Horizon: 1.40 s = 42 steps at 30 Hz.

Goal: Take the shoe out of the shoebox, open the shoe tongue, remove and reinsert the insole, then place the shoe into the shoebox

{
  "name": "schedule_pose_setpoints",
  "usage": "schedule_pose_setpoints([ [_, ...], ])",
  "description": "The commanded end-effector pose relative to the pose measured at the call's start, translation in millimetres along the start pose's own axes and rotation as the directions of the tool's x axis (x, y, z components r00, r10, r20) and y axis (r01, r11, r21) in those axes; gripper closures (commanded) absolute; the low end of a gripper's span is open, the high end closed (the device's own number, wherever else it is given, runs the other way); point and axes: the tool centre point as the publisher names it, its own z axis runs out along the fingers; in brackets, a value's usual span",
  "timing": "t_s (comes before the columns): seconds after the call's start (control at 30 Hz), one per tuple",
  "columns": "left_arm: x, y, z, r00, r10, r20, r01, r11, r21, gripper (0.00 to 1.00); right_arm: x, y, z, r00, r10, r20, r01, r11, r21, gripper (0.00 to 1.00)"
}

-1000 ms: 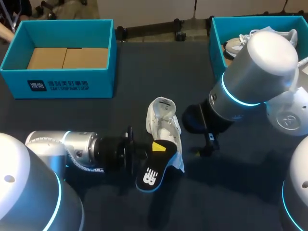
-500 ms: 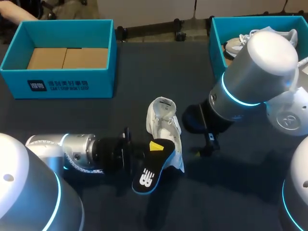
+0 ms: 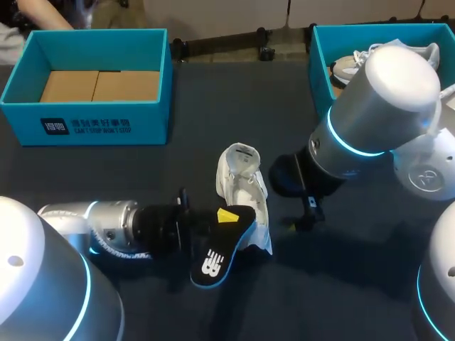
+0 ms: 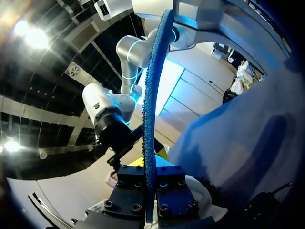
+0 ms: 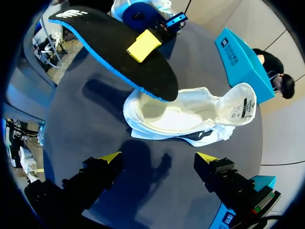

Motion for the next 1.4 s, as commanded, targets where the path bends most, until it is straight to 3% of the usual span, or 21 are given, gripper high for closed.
schedule_pose_setpoints([
  [0.03, 2.3, -0.7, -5.6, 1.000, -0.001, 0.008, 0.001, 1.000, -0.013, 1.00, 1.4, -0.8, -0.2, 1.000, -0.001, 0.001, 0.001, 1.000, -0.001, 0.00],
  [0.67, 8.6, 16.5, -9.4, 1.000, -0.020, 0.008, 0.020, 0.999, -0.032, 1.00, 1.4, -0.8, -0.2, 1.000, -0.001, 0.001, 0.001, 1.000, -0.001, 0.00],
  [1.4, 4.5, 3.9, -1.3, 1.000, -0.008, 0.014, 0.008, 1.000, -0.001, 1.00, 1.4, -0.8, -0.2, 1.000, -0.001, 0.001, 0.001, 1.000, -0.001, 0.00],
])
